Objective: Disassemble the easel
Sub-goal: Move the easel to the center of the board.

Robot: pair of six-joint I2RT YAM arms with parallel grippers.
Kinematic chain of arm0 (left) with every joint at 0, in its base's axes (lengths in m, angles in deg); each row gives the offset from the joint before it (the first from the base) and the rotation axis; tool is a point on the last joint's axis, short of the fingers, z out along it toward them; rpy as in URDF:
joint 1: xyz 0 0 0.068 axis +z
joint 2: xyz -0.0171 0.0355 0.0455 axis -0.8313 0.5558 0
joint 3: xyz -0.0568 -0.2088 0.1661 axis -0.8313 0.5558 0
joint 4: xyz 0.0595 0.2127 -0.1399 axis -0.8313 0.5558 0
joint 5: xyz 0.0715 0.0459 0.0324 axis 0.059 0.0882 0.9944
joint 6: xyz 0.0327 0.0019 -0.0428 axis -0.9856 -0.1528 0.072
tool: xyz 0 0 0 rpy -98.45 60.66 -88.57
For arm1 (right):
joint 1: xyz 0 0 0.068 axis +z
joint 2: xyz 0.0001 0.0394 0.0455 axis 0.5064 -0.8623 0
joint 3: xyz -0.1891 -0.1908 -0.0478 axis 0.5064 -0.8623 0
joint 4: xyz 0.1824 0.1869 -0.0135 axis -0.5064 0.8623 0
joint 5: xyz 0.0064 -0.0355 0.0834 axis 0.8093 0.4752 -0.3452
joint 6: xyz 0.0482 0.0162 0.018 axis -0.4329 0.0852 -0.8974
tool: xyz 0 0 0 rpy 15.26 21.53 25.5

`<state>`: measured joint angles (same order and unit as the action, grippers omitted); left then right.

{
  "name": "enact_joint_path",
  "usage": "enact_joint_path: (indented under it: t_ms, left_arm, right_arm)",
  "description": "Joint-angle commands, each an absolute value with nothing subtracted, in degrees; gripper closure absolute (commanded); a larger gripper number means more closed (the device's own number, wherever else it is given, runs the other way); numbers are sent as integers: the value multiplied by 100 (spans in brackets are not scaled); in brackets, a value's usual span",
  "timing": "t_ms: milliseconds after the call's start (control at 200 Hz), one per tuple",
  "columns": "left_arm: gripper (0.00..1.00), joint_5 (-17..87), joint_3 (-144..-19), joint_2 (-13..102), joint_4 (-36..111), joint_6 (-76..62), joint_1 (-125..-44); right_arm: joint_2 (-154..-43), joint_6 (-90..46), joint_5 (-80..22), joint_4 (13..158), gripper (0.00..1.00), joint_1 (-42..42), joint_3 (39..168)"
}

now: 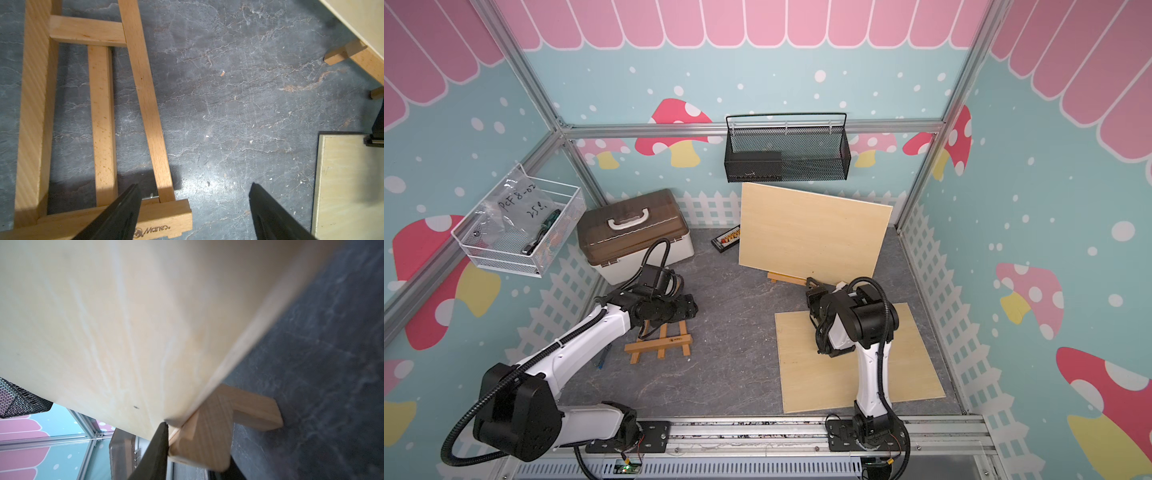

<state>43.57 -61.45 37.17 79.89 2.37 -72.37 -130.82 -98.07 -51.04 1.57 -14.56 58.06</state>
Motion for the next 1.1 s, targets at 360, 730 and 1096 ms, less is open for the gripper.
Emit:
enact_joint_path:
  t_ms: [360, 730, 1096]
  left_arm:
    - [15, 4389, -6101, 3517, 8078, 261, -7189]
    - [14, 4458, -6037, 3417, 8096, 240, -7197]
    - [14, 4602, -5934, 3195, 8185, 230, -7158]
  right_arm:
    - [-13378, -9433, -6562, 401, 86, -1137, 6469]
    - [-13636, -9314, -7095, 711, 86, -817, 7019]
    - [-13830, -9145, -7423, 1179, 85, -590, 7558]
